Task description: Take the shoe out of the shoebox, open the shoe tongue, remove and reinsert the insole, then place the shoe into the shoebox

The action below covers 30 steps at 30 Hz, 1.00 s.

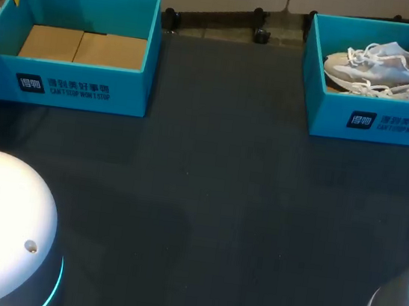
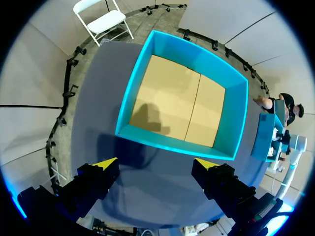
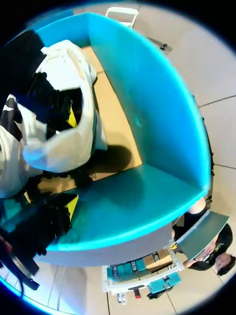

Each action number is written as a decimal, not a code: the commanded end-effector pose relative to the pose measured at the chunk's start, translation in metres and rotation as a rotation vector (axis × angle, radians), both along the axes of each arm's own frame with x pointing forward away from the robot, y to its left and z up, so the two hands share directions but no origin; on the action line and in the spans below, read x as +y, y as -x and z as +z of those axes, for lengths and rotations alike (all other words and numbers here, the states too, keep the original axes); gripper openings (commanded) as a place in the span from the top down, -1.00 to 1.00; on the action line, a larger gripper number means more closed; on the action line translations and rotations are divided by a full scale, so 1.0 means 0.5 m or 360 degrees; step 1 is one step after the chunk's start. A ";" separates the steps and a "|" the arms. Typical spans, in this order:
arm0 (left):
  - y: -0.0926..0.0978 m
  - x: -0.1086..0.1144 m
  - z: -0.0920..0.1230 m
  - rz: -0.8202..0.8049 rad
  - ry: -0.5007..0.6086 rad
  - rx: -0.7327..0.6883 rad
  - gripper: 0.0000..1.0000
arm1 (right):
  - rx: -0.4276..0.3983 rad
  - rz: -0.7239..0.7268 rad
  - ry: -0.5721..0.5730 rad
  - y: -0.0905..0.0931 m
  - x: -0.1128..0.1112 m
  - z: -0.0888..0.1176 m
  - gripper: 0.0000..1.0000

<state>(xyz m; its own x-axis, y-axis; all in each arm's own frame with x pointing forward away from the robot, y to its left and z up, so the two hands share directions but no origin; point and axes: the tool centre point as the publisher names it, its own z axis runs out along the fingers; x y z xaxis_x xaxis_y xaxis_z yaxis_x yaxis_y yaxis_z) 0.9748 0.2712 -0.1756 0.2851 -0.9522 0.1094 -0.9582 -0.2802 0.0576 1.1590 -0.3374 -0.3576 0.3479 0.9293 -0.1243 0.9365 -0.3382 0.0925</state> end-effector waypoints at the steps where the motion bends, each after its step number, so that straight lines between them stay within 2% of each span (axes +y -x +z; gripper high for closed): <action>1: 0.004 -0.001 0.000 0.0001 -0.0004 -0.0006 -1.00 | -0.0045 0.0033 -0.0006 0.038 0.010 0.054 -1.00; 11: 0.004 -0.001 0.000 0.0001 -0.0004 -0.0006 -1.00 | -0.0108 0.0164 -0.0115 0.089 0.048 0.167 -1.00; 14: 0.004 -0.001 0.000 0.0001 -0.0004 -0.0006 -1.00 | -0.0100 0.0206 -0.0137 0.111 0.064 0.200 -1.00; 15: 0.004 -0.001 0.000 0.0001 -0.0004 -0.0006 -1.00 | -0.0096 0.0239 -0.0157 0.129 0.080 0.220 -1.00; 16: 0.004 -0.001 0.000 0.0001 -0.0004 -0.0006 -1.00 | -0.0096 0.0239 -0.0157 0.129 0.080 0.220 -1.00; 21: 0.004 -0.001 0.000 0.0001 -0.0004 -0.0006 -1.00 | -0.0045 0.0287 -0.0208 0.190 0.121 0.278 -1.00; 30: 0.004 -0.001 0.000 0.0001 -0.0004 -0.0006 -1.00 | -0.0055 0.0299 -0.0269 0.304 0.166 0.329 -1.00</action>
